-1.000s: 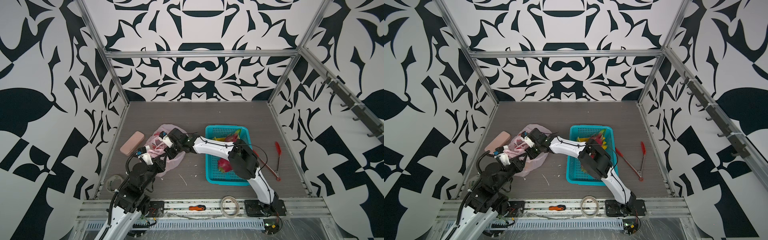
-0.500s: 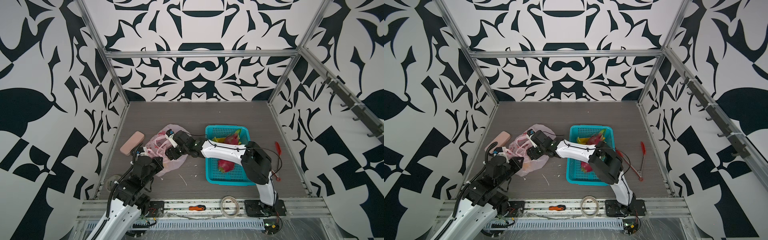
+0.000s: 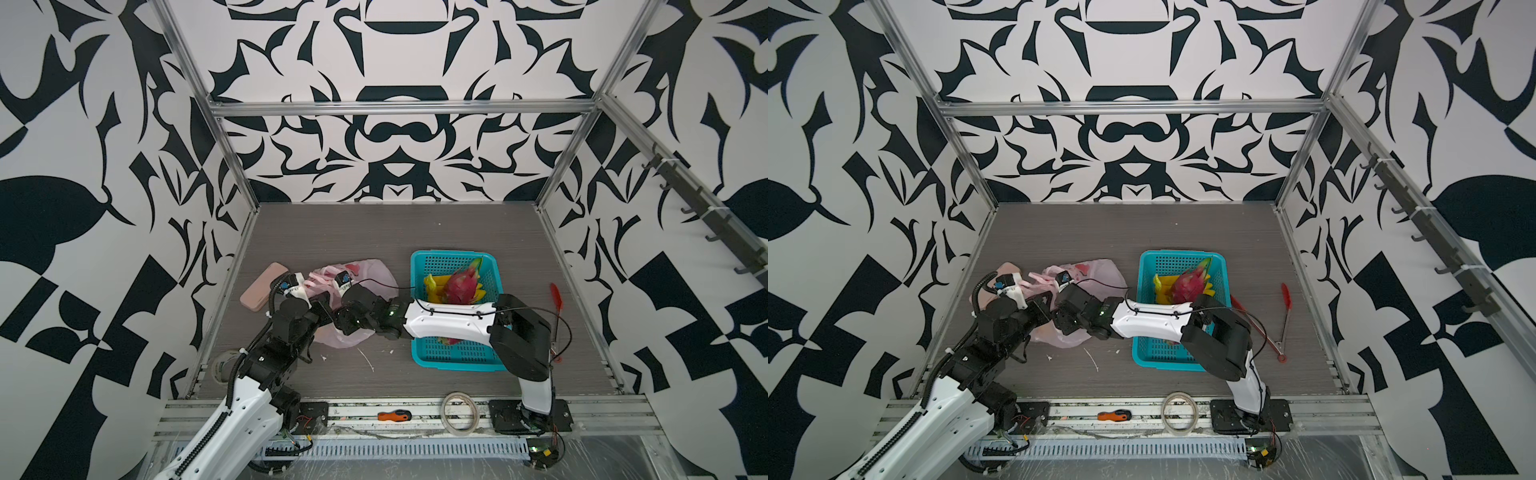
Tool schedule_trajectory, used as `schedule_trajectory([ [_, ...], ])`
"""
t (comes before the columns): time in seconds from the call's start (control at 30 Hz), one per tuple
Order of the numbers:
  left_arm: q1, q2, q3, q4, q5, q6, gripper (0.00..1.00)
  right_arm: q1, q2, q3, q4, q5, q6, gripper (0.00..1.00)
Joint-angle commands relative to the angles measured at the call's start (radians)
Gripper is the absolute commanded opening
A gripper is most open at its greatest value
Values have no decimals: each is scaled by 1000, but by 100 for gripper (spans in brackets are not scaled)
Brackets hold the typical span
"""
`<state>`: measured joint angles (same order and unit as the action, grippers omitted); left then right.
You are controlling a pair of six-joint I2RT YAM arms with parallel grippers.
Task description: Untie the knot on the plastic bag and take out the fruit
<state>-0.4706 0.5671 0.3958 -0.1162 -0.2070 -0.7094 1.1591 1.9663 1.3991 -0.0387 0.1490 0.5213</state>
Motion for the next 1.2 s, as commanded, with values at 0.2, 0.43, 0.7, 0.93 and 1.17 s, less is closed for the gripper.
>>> schedule_trajectory([
  [0.2, 3, -162, -7, 75, 108, 83, 0, 3, 8, 17, 100, 88, 64, 79],
  [0.43, 3, -57, 72, 140, 197, 145, 0, -1, 2, -38, 183, 142, 148, 79],
  [0.7, 3, -71, 40, 177, 227, 114, 0, -1, -23, -70, 206, 190, 169, 80],
  [0.93, 2, -80, 69, 145, 271, 125, 0, -11, -36, -110, 257, 218, 212, 83],
  [1.17, 3, -214, -47, 33, 258, 83, 0, -28, -55, -101, 229, 221, 219, 83],
])
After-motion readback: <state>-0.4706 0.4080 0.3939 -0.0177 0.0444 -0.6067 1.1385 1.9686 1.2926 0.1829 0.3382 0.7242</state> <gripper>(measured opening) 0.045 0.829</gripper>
